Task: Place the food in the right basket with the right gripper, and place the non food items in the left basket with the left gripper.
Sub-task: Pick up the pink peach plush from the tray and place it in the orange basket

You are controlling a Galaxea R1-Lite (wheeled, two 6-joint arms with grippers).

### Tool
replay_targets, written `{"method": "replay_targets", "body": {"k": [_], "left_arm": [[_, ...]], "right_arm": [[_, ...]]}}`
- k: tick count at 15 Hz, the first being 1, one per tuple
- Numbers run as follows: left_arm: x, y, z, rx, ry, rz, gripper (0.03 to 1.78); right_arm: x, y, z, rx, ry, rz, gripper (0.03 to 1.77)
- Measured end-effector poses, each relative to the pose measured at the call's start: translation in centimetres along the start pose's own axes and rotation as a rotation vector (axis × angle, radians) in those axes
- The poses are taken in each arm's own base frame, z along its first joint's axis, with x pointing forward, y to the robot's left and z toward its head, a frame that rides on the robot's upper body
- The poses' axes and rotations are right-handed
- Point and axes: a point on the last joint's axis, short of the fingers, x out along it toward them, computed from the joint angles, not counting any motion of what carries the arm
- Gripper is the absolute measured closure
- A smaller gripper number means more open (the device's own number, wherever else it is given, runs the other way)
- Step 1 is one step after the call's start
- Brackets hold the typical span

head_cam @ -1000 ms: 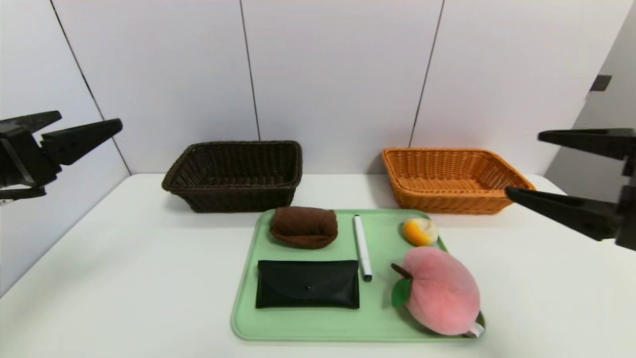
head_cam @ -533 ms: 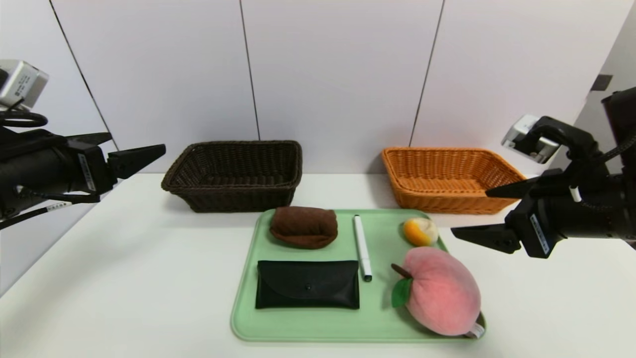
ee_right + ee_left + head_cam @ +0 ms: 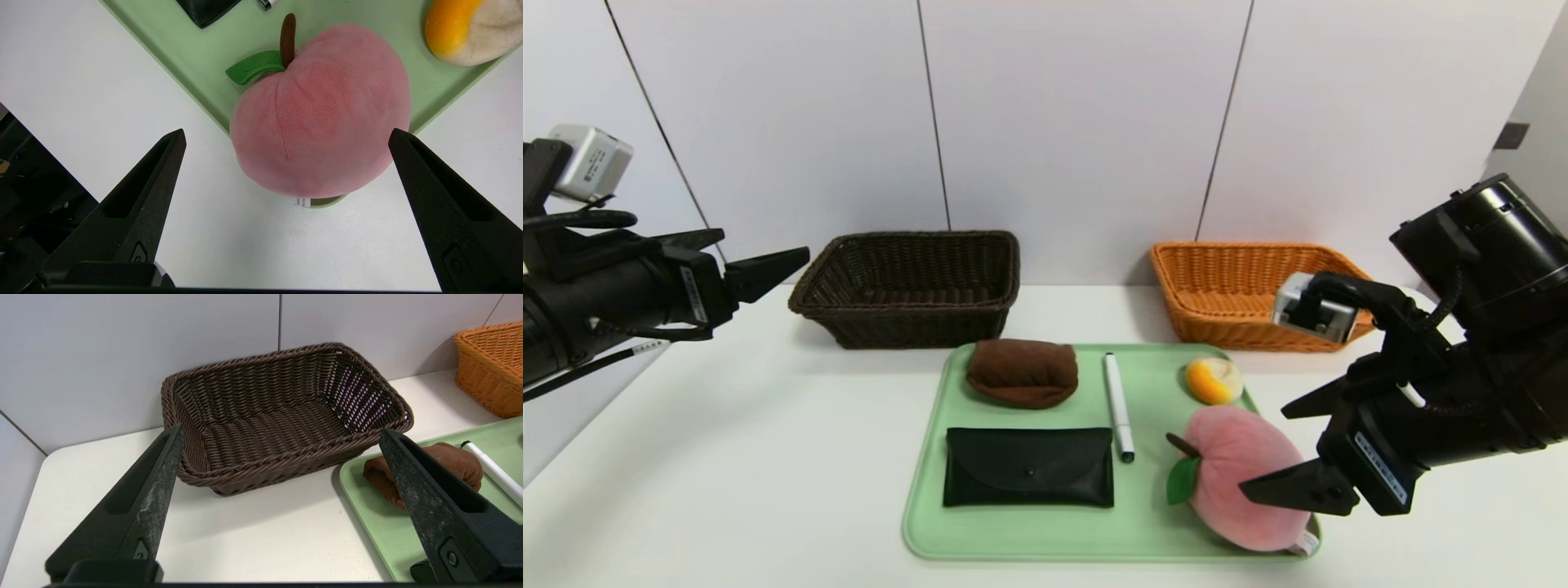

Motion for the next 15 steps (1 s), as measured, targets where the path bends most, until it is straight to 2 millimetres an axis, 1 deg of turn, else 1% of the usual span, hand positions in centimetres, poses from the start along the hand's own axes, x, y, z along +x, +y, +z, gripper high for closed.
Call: {"method": "replay_targets", "body": {"k": [3, 7, 10, 12, 15], "left_arm": [[-0.1, 0.0, -0.7, -0.009, 0.023, 0.0, 0.12], [-0.1, 0.0, -1.0, -0.013, 0.034, 0.0, 0.12], [0.0, 0.0, -1.1, -0.013, 0.037, 0.001, 0.12], [0.0, 0.0, -1.2, -0.014, 0.038, 0.001, 0.12], [0.0, 0.0, -1.4, -0.016, 0.045, 0.001, 0.12]], "right_arm": [[1.4, -0.3, 0.2, 0.003, 0.042, 0.007, 0.09], [3.2, -1.2, 0.0, 0.025, 0.095, 0.003, 0.09], [4.2, -2.1, 0.0, 0.042, 0.095, -0.016, 0.09], [4.6, -2.4, 0.1, 0.042, 0.088, -0.023, 0.09], [5.2, -2.5, -0.3, 0.041, 0.114, -0.016, 0.09]]}}
